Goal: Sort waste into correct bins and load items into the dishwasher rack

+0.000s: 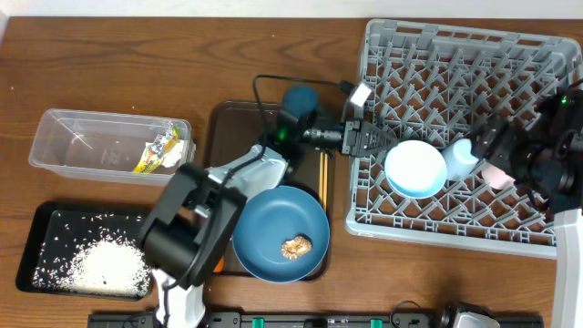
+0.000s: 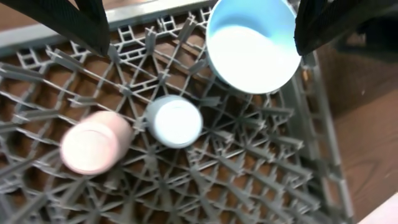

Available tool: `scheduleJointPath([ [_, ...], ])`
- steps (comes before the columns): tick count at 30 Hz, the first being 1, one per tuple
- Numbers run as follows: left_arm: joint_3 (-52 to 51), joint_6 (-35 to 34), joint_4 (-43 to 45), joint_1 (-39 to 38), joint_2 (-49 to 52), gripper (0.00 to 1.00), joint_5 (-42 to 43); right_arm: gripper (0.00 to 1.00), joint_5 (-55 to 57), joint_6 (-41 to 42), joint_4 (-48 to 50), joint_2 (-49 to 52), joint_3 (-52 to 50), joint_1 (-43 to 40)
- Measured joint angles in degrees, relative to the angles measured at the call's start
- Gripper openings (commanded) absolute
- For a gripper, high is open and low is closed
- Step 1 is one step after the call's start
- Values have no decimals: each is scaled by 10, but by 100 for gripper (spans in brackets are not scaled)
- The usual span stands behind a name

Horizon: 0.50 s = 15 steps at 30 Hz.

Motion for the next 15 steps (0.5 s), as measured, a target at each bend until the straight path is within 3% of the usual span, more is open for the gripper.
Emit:
scheduleJointPath([
  [2,5,40,-105,7,-26,42,-30,87,-14,-14,0,0,0,0],
  [6,29,147,-394,21,-101,43,-168,86,-31,-30,0,0,0,0],
  [7,40,182,-470,23,-124,46,-219,85,-38,-33,0,0,0,0],
  [8,47,212,-522,21,-145,57,-269,84,-48,-36,0,0,0,0],
  [10,57,261,-584,15,-177,71,-342,83,-65,-39,0,0,0,1],
  [11,62,282,-605,11,-192,73,-370,81,-70,-40,-1,0,0,1],
  [12,66,296,-623,4,-206,70,-395,80,-73,-41,-2,2,0,1],
  [14,70,313,-649,-6,-222,47,-426,77,-75,-43,-6,6,-1,1],
  [15,71,322,-657,-11,-227,41,-436,72,-74,-43,-9,11,-2,1],
])
